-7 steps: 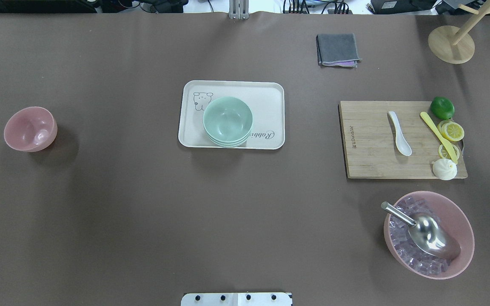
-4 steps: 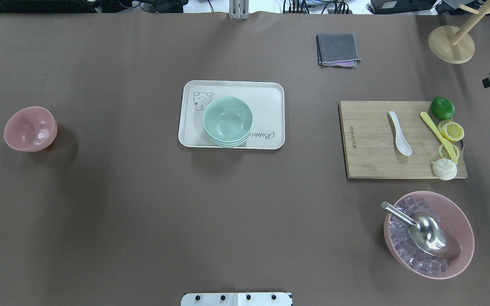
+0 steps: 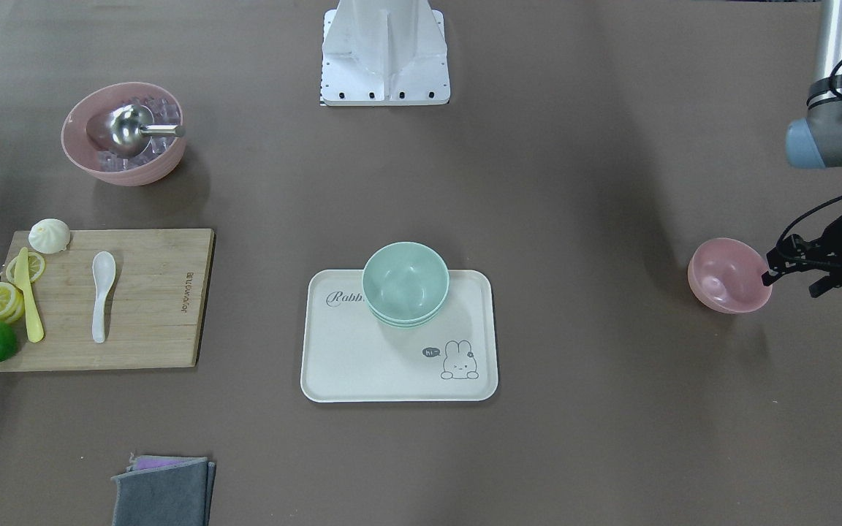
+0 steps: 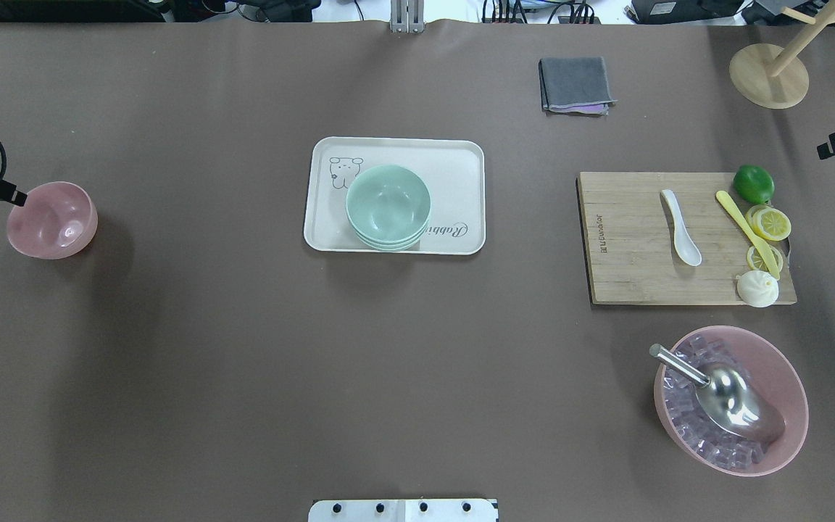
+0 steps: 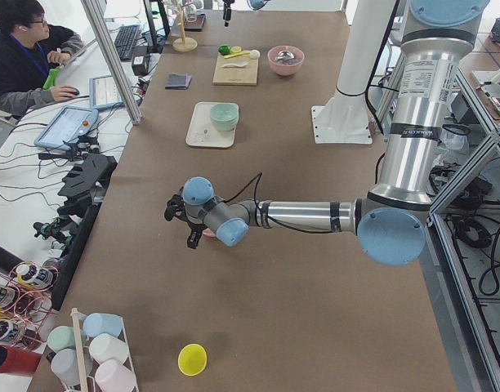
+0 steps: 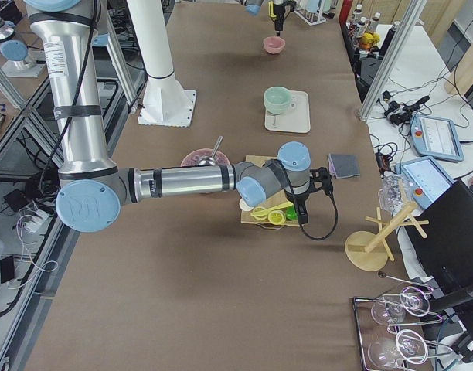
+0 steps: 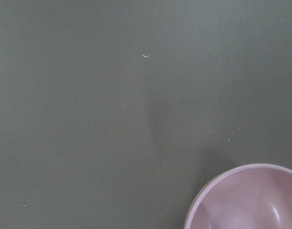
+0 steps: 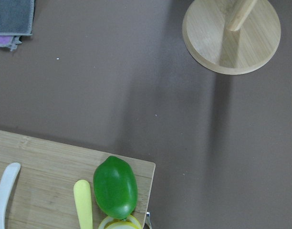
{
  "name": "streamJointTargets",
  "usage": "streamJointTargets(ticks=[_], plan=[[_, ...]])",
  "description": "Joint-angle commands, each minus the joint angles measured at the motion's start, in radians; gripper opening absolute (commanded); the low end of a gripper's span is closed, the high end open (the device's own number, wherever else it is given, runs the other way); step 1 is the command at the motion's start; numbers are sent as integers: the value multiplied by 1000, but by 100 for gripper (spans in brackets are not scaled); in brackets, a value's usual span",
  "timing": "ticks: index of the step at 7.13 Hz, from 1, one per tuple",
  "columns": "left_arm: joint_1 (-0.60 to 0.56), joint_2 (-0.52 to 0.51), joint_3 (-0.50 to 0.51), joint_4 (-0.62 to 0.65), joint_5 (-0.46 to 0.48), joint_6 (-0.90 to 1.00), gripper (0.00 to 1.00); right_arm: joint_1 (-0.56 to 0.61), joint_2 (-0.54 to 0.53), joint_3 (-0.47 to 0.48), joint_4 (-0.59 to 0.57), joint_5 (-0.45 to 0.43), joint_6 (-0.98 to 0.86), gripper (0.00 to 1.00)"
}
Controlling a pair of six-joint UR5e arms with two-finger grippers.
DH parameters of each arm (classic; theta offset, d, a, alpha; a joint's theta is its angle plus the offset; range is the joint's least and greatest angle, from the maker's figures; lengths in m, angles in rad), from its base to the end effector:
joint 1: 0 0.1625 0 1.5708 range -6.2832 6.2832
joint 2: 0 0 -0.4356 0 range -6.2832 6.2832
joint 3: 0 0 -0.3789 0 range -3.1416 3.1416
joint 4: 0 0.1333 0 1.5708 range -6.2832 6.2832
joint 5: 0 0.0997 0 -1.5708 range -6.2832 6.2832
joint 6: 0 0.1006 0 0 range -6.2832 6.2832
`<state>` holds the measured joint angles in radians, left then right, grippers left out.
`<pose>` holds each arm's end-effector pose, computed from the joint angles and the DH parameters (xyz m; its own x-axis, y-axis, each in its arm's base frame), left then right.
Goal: Stack pink bowl on green and place spoon
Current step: 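Reach the left gripper down to the rim of the pink bowl, then lift the pink bowl with the left gripper and carry it over the green bowl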
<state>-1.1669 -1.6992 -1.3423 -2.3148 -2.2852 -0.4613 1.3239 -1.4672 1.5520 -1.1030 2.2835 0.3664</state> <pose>0.1574 -0.5397 0.6333 0.6236 0.2624 -0.7364 -0.0410 0.9517 0.3044 -0.0683 -0.5473 0.5761 0.6812 -0.1877 0.7077 -0.0386 0.9560 0.2907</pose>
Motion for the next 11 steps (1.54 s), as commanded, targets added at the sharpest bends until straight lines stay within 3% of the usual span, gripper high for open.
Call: streamJointTargets(ticks=[1, 3, 4, 7, 11], plan=[[30, 13, 8, -32, 4, -7, 44, 0, -1, -1, 2, 1, -1, 100], [32, 26, 0, -67, -7, -11, 8, 0, -1, -4, 2, 1, -1, 100], [32, 24, -3, -67, -8, -8, 0, 0, -1, -4, 2, 1, -1, 100], [30, 0, -47, -39, -26, -14, 0, 0, -1, -3, 2, 1, -1, 100], [58, -239, -216, 300, -18, -310, 0, 1, -8, 13, 3, -1, 18, 100]])
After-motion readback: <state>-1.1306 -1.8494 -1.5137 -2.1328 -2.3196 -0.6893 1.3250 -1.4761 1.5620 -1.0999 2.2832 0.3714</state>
